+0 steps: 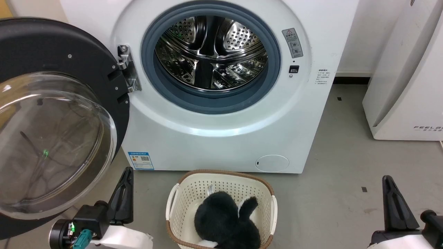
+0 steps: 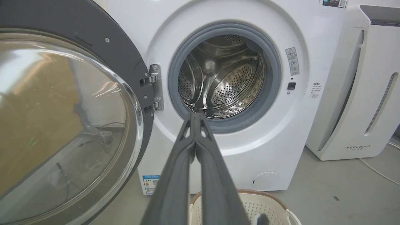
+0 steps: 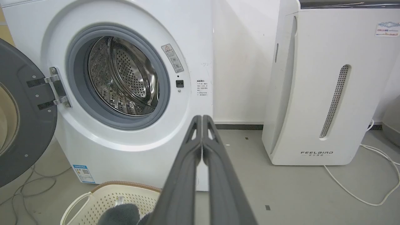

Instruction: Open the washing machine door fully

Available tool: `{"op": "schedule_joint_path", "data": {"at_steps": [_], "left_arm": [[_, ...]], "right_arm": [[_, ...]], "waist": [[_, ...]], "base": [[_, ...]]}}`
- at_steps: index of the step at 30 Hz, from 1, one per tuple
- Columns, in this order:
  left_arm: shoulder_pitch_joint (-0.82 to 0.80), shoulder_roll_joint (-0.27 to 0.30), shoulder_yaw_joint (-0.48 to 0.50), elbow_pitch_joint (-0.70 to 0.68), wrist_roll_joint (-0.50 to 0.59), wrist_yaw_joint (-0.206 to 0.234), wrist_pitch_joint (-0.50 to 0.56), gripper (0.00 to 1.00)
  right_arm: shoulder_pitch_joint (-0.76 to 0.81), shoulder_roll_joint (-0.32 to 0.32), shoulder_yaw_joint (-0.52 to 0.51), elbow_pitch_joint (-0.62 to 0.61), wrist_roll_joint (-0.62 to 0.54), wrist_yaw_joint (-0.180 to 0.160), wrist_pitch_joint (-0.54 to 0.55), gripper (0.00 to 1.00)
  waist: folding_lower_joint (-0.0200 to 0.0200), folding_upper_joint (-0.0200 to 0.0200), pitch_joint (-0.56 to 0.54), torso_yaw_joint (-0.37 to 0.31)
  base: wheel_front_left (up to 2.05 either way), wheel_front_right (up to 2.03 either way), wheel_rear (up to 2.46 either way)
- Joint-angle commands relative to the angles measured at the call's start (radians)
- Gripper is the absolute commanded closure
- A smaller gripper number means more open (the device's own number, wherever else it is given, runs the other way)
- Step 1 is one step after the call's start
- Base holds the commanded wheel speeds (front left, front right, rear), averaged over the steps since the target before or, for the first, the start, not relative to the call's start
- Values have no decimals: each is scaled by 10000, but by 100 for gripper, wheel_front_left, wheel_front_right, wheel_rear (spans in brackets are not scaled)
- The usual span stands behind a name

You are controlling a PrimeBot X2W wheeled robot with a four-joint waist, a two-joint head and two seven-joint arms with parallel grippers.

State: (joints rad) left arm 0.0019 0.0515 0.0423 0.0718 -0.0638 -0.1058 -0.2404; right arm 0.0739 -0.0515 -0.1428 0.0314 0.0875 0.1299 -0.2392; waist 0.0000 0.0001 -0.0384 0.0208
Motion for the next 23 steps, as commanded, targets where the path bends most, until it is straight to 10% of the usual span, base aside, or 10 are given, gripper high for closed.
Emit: {"op": "schedule_joint_path", "data": {"at_steps": [1, 23], "left_arm": [[-1, 1, -20, -55, 52, 66, 60, 100], [-4, -2, -104, -194, 175, 274, 551, 100]], "right_arm": [[-59, 1, 48, -26, -70, 1, 36, 100], [-201, 4, 337, -87, -239, 2, 530, 100]], "waist": [[0, -1, 4, -1], [0, -1, 84, -45]], "base": [[0, 0, 0], [0, 0, 0]]}}
